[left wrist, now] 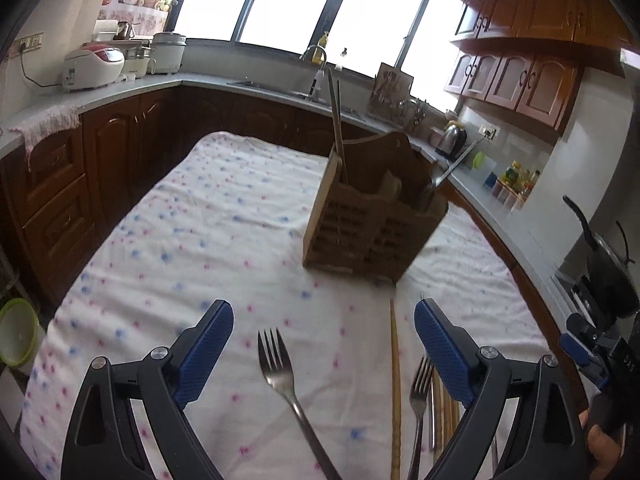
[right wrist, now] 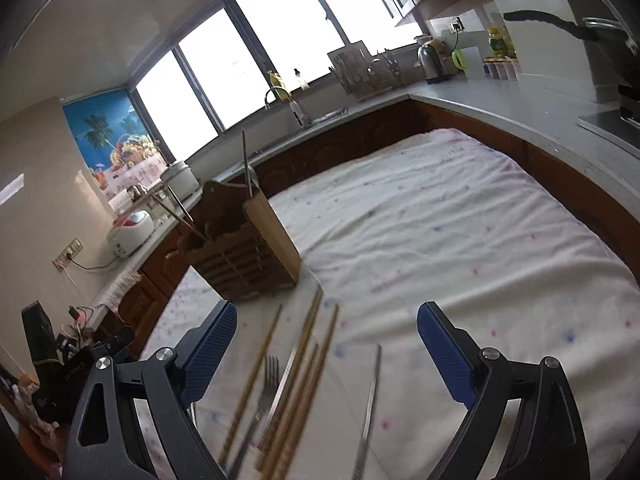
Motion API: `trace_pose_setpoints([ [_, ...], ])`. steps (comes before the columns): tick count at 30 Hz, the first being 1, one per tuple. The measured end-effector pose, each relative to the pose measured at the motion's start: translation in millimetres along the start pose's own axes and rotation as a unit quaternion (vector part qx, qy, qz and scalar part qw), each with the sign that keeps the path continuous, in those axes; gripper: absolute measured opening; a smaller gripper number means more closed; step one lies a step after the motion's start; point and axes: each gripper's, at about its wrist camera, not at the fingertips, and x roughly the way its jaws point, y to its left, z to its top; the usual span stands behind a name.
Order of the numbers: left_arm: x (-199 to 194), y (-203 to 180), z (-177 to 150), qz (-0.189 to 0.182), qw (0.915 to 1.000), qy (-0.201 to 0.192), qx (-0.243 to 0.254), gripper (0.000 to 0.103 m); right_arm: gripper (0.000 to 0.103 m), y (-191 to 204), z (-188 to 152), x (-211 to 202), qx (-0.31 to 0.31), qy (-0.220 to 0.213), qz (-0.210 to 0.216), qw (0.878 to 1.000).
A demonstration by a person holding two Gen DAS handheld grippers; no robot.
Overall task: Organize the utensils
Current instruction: 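Move both open tools back over the remaining utensils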
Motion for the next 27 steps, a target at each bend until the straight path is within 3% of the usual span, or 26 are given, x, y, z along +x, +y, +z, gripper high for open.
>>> trace_pose_setpoints([
  [8,4,-11,-16,0.003,0.9996,0.026,0.013,0.092,0.093,-9,-20,1,0.005,0.021,-0.013,1.000],
  [27,53,-41,0,0.008,0.9944,0.078,0.070,0.089,0.091,1,-12,39,-0.021,0.055,-0.018,0.998],
])
